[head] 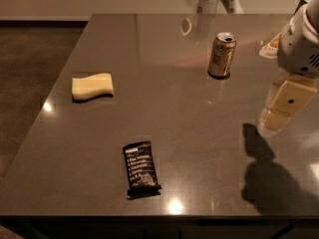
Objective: Move rxbar chocolate near orange can
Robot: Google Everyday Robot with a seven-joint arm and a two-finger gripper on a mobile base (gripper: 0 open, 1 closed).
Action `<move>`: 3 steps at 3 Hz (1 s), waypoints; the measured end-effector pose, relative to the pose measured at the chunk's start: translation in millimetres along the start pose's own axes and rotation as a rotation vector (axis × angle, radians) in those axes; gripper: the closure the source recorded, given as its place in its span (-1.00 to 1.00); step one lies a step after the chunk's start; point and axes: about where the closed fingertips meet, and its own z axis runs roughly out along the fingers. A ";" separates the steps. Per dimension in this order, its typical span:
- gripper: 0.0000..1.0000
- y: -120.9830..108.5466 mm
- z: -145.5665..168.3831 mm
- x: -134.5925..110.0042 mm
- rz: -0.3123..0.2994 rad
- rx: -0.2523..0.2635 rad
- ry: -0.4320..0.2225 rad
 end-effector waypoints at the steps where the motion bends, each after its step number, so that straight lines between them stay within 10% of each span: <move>1: -1.00 14.2 11.5 -10.6 0.061 -0.017 -0.026; 3: -1.00 64.2 49.5 -55.0 0.225 -0.089 -0.088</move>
Offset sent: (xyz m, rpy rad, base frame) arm -0.0218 0.0504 -0.0496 0.1699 0.0898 -0.2012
